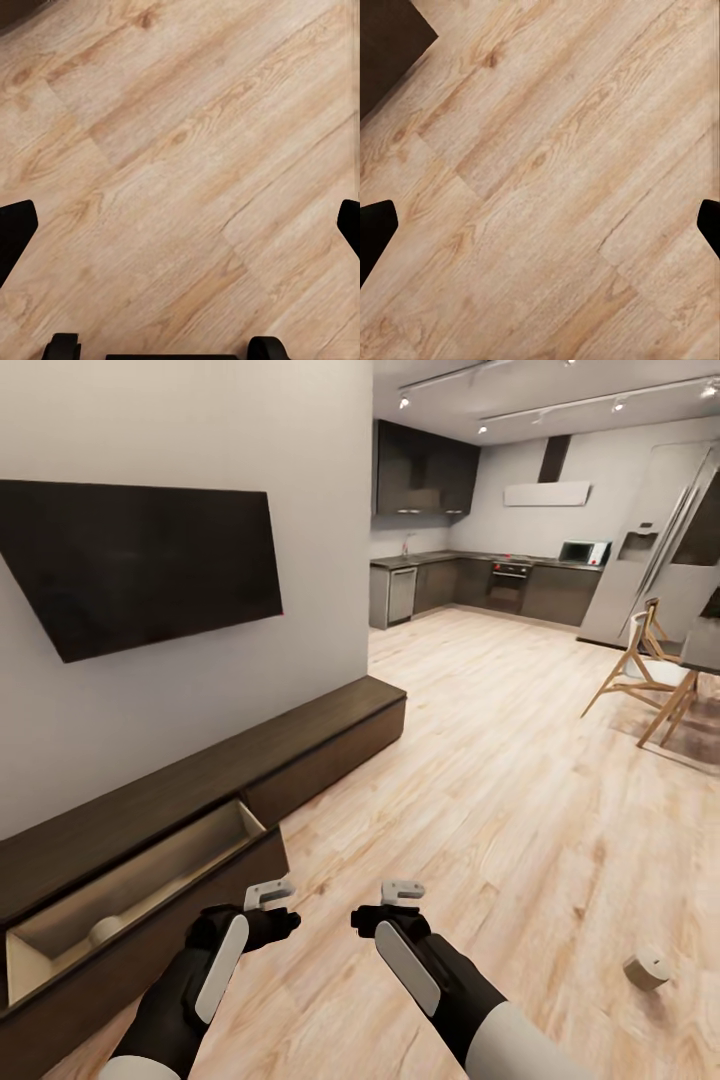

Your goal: Place each of the two pumpkins and all three candles from the living room inside a cabinet in the living room (use any cabinet), then make sure every cabinet is closed, and position the cauldron so it is next to a table in the living room.

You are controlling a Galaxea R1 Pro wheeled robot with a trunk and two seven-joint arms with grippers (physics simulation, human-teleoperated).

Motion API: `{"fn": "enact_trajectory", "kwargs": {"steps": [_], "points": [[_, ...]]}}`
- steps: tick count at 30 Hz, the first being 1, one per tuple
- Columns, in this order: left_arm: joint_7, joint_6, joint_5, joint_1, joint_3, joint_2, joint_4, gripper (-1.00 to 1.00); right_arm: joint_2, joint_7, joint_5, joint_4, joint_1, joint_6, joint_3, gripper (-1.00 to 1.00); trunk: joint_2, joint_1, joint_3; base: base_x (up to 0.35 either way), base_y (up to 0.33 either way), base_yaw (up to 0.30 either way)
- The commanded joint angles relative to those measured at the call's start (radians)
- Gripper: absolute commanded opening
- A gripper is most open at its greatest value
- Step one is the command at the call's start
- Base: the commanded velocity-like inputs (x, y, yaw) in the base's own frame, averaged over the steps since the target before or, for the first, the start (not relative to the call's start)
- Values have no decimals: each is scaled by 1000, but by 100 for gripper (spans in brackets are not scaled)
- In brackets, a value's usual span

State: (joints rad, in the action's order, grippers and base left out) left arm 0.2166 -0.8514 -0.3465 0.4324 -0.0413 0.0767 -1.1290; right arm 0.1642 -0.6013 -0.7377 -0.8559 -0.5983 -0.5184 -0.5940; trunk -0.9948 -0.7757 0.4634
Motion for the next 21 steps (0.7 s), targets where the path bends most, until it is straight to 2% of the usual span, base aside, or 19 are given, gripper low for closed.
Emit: {"fn": "enact_trajectory", "kwargs": {"steps": [1,14,21], "points": [[0,0,0,0,0,0,0,100,0,0,0,0,0,0,0,100,0,0,-1,0,0,-243],[1,-1,0,0,2,-1,0,100,-1,0,-2,2,0,0,3,100,0,0,-12,0,0,-251],[1,0,0,0,1,0,0,100,-8,2,-2,3,0,0,48,100,0,0,-18,0,0,-253]]}}
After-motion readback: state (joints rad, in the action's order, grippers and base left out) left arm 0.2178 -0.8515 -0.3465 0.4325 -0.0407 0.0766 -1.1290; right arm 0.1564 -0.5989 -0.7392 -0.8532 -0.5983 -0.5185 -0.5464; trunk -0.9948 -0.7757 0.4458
